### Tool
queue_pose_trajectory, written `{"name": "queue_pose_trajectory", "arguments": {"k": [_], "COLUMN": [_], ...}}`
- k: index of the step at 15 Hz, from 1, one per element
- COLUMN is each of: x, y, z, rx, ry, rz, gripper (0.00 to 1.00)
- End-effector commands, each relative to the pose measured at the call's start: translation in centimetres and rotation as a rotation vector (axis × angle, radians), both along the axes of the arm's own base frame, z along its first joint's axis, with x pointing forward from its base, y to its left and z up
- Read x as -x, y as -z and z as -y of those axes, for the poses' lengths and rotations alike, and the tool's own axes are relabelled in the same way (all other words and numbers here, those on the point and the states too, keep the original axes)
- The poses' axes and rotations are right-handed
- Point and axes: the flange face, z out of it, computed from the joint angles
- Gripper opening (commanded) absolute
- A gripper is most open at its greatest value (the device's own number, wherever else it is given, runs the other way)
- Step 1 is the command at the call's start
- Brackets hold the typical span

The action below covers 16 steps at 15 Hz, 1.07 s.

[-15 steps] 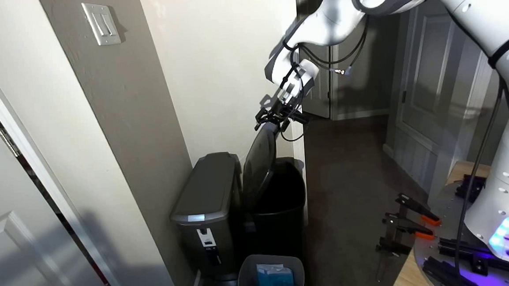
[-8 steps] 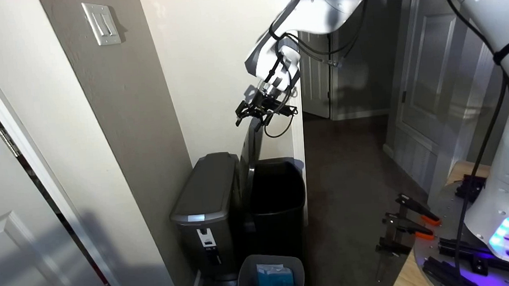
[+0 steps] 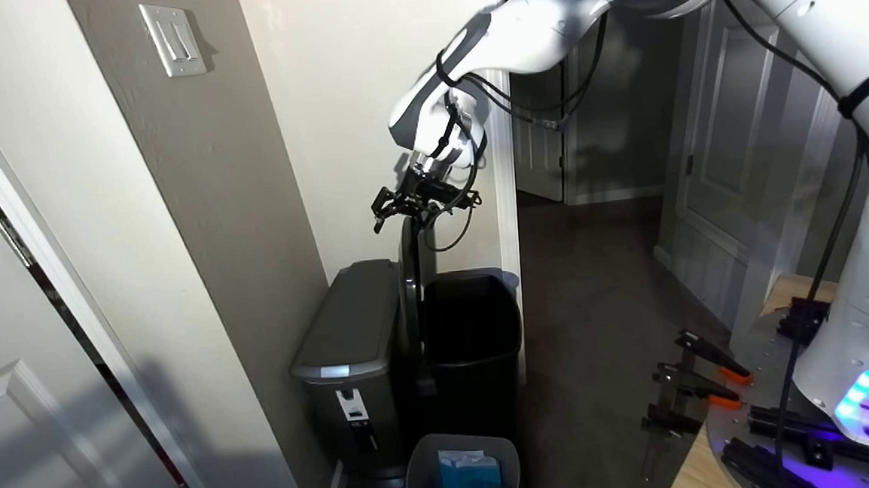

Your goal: Open the bin on the right

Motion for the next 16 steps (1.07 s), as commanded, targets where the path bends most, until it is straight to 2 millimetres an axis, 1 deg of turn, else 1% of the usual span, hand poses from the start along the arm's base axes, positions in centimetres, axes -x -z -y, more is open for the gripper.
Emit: {"name": "queue_pose_trajectory", "arguments": {"k": [1, 4, 7, 8, 11, 16], "x": [-1.6, -3.0, -4.0, -3.2, -3.8, -3.8], "y": [0.0, -0.3, -0.3, -0.4, -0.1, 0.0], "z": [-1.8, -3.1, -3.3, -3.3, -3.3, -3.3], "rx": [-0.001, -0.005, -0.017, -0.008, -0.009, -0.010], "ry": [0.005, 0.013, 0.018, 0.004, 0.010, 0.011], "rz": [0.003, 0.019, 0.000, 0.018, 0.019, 0.019], "gripper": [1.00, 1.00, 1.00, 1.00, 1.00, 1.00]}}
